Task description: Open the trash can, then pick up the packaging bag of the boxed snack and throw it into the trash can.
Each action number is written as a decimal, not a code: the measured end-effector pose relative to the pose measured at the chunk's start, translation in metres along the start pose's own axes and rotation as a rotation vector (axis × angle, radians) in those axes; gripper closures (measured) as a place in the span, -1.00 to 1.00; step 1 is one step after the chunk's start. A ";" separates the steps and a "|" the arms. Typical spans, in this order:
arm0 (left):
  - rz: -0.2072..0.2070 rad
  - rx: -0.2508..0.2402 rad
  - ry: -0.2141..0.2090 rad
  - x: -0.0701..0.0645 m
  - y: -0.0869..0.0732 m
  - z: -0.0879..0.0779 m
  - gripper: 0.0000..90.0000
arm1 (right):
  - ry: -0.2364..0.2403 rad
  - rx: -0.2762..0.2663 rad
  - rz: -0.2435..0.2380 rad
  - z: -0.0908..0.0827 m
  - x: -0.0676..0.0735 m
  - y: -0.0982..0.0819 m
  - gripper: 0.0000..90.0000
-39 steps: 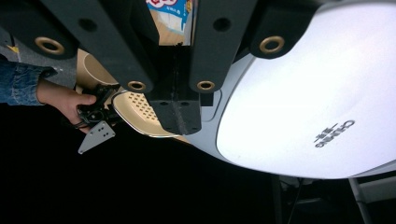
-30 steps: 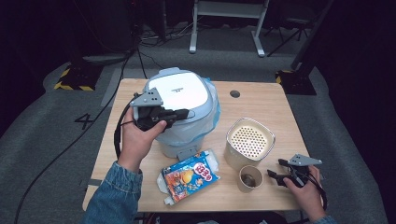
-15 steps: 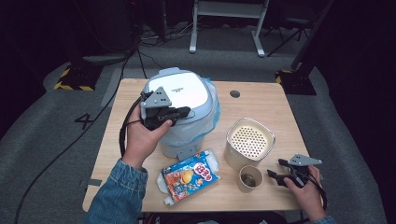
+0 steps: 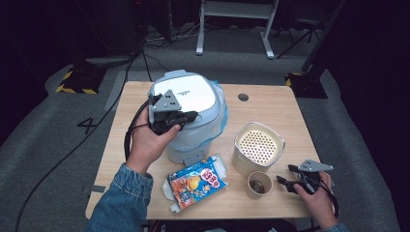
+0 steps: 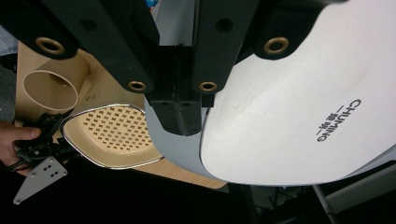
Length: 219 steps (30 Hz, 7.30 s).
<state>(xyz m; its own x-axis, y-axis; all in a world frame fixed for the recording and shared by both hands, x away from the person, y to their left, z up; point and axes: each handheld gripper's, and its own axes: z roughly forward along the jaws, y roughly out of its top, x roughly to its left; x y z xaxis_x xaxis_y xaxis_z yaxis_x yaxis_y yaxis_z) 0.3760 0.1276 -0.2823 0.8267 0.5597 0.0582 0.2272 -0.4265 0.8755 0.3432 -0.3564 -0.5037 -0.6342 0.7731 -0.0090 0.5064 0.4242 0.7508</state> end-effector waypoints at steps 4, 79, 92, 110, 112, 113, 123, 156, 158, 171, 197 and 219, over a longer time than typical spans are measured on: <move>-0.005 0.004 -0.005 0.000 0.001 0.000 0.99 | 0.000 0.000 0.000 0.000 0.000 0.000 -0.39; -0.155 0.398 -0.158 -0.027 -0.166 0.076 -0.02 | 0.000 0.000 0.000 0.000 0.000 0.000 -0.39; -0.131 0.581 -0.178 -0.031 -0.170 0.086 0.58 | 0.000 0.000 0.000 0.000 0.000 0.000 -0.39; -0.186 0.352 -0.273 -0.034 -0.144 0.051 0.66 | 0.000 0.000 -0.001 0.000 0.000 0.000 -0.39; -0.170 0.298 -0.271 -0.036 -0.137 0.044 0.66 | 0.000 0.000 0.000 0.000 0.000 0.000 -0.39; -0.170 0.298 -0.271 -0.036 -0.137 0.044 0.66 | 0.001 0.000 0.000 0.000 0.000 0.000 -0.39; -0.153 0.124 -0.252 -0.036 -0.119 0.024 0.67 | 0.000 0.000 0.000 0.000 0.000 0.000 -0.39; -0.078 -0.287 -0.256 -0.004 -0.041 -0.019 0.67 | 0.000 0.000 -0.001 0.000 0.000 0.000 -0.39; -0.069 -0.299 -0.254 -0.001 -0.033 -0.022 0.67 | 0.000 0.000 0.000 0.000 0.000 0.000 -0.40; -0.053 -0.329 -0.230 0.017 -0.003 -0.034 0.67 | -0.001 -0.001 -0.001 0.000 0.000 0.000 -0.40; -0.091 -0.447 -0.053 0.055 0.039 -0.042 0.67 | -0.001 -0.001 0.000 0.000 0.000 0.000 -0.40; -0.128 -0.398 0.106 0.072 0.027 -0.019 0.67 | -0.001 0.000 0.000 0.000 0.000 0.000 -0.40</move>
<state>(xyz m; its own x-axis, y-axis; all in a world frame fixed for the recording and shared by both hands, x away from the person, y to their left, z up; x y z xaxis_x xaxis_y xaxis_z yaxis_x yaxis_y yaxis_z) 0.4315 0.1696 -0.2457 0.7428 0.6687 -0.0323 0.0909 -0.0530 0.9945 0.3432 -0.3563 -0.5038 -0.6339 0.7734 -0.0096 0.5061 0.4241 0.7510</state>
